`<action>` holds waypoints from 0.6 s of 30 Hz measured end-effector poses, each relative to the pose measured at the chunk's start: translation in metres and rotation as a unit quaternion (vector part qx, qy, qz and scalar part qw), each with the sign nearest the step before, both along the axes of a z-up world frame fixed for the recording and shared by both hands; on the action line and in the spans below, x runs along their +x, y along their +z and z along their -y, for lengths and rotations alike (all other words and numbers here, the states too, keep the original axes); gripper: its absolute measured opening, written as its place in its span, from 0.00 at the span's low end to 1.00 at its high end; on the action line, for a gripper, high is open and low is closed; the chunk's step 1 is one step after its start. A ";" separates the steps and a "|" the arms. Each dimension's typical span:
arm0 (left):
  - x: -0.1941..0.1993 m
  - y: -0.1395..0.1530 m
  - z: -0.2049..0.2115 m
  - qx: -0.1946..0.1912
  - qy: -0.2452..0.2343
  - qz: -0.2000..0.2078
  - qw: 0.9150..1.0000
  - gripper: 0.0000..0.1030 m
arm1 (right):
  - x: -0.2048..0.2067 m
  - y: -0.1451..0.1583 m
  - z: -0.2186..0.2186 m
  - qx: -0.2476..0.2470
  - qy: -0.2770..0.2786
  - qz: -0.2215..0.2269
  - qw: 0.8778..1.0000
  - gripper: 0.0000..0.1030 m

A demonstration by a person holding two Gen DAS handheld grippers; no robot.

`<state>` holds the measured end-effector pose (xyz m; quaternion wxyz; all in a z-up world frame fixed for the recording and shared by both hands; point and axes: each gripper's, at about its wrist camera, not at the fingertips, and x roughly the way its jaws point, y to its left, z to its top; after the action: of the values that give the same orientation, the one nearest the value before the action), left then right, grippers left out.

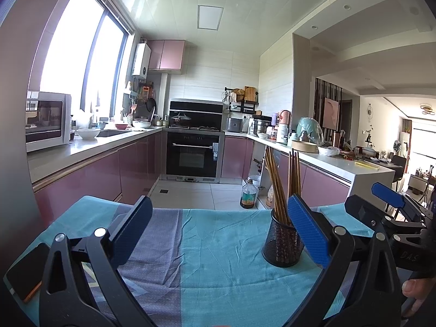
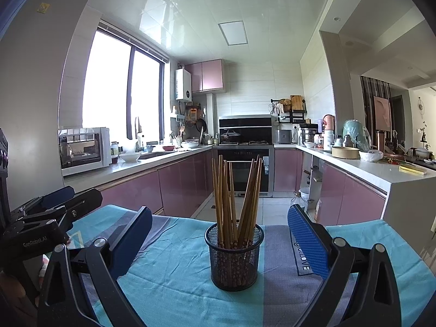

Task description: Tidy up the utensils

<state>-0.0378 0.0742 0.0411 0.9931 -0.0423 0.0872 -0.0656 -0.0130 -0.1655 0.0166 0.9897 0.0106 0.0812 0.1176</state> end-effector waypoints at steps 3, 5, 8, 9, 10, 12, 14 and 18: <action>0.001 -0.002 0.000 -0.001 0.000 -0.005 1.000 0.95 | 0.000 -0.002 -0.001 0.001 -0.001 -0.003 1.000 0.93; 0.001 -0.003 0.000 -0.002 0.000 -0.008 1.000 0.95 | 0.000 -0.003 -0.002 0.001 -0.001 -0.006 1.000 0.93; 0.001 -0.005 0.001 -0.002 0.000 -0.013 1.000 0.95 | 0.000 -0.007 -0.003 0.000 0.000 -0.013 1.000 0.93; 0.000 -0.006 0.002 -0.001 0.001 -0.014 1.000 0.95 | 0.000 -0.007 -0.003 0.000 0.001 -0.016 1.000 0.93; 0.000 -0.007 0.002 0.000 0.001 -0.015 1.000 0.95 | -0.001 -0.008 -0.004 -0.001 0.001 -0.016 1.000 0.93; -0.001 -0.008 0.004 0.002 0.001 -0.017 1.000 0.95 | -0.001 -0.009 -0.004 -0.001 0.002 -0.017 1.000 0.93; 0.000 -0.008 0.004 0.002 0.001 -0.018 1.000 0.95 | -0.002 -0.009 -0.004 0.000 0.002 -0.018 1.000 0.93; 0.000 -0.008 0.005 0.003 0.001 -0.020 1.000 0.95 | -0.003 -0.009 -0.003 0.001 0.001 -0.019 1.000 0.93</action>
<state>-0.0376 0.0689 0.0328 0.9914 -0.0408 0.1070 -0.0639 -0.0156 -0.1626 0.0077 0.9878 0.0142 0.1002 0.1181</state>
